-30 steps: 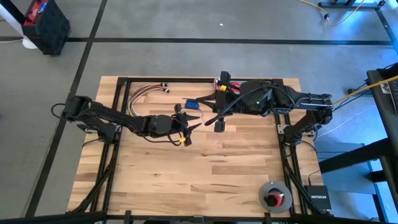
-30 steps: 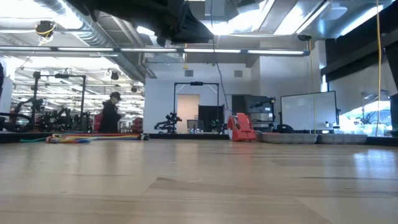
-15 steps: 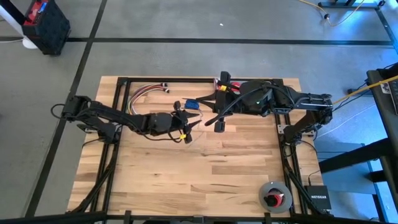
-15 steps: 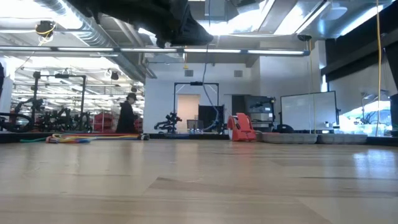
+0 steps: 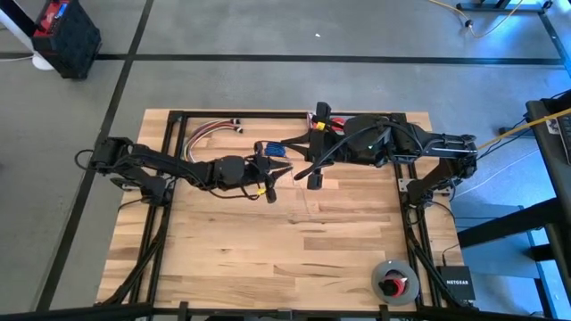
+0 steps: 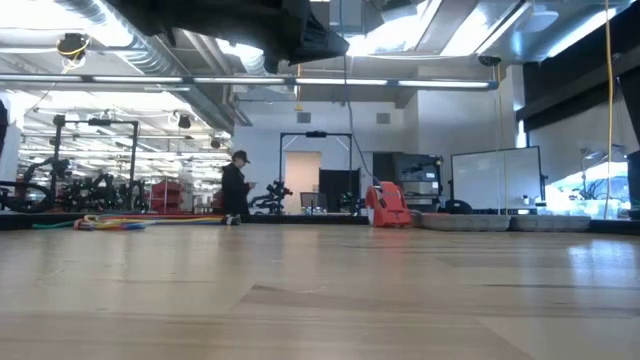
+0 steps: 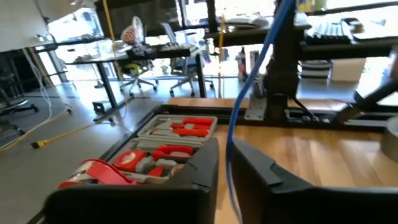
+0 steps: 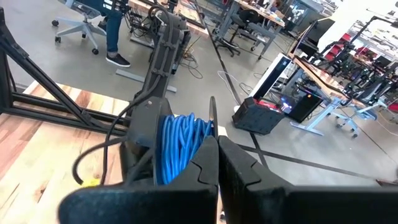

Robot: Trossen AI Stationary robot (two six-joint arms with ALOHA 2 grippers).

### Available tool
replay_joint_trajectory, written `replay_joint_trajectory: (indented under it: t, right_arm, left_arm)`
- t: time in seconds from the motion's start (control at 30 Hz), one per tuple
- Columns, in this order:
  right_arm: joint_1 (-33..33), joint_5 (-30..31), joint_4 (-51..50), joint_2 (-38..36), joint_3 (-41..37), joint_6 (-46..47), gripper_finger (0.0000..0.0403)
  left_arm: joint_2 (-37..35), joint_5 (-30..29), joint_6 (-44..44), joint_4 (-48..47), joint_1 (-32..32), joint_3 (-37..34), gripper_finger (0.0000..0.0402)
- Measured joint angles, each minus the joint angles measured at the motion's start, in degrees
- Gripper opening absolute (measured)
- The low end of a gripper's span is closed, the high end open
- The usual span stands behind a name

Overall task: Coil cords
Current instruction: Coil the blue wire on the black spool

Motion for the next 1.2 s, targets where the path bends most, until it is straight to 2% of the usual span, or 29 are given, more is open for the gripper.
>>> replay_joint_trajectory:
  t: [0.13, 0.3, 0.47, 0.73, 0.93, 1.2]
  right_arm:
    - [0.00, 0.00, 0.04, 0.00, 0.00, 0.00, 0.0000]
    - [0.00, 0.00, 0.02, 0.00, 0.00, 0.00, 0.0000]
    - [0.07, -0.22, -1.68, 0.08, -0.04, 0.13, 0.0000]
    - [0.09, -0.28, -9.00, 1.05, -0.15, 4.22, 0.0000]
    - [0.00, 1.37, -9.03, 3.15, -3.32, 4.66, 0.0000]
    - [-0.02, 2.99, -8.93, 4.28, -6.68, 4.61, 0.0000]
  left_arm:
    - [0.48, 2.16, 0.48, -0.01, 1.36, 0.00, 0.0007]
    - [0.46, 2.72, 0.38, 0.42, 1.68, 0.00, 0.0002]
    - [-1.71, -4.57, 1.54, -6.72, 0.99, 0.02, 0.0001]
    - [-14.72, -12.73, 0.09, -26.02, -1.59, 0.02, 0.0001]
    - [-25.88, -13.18, -3.00, -35.98, -1.87, 0.02, 0.0000]
    - [-35.77, -13.03, -5.98, -45.85, -1.93, 0.00, 0.0000]
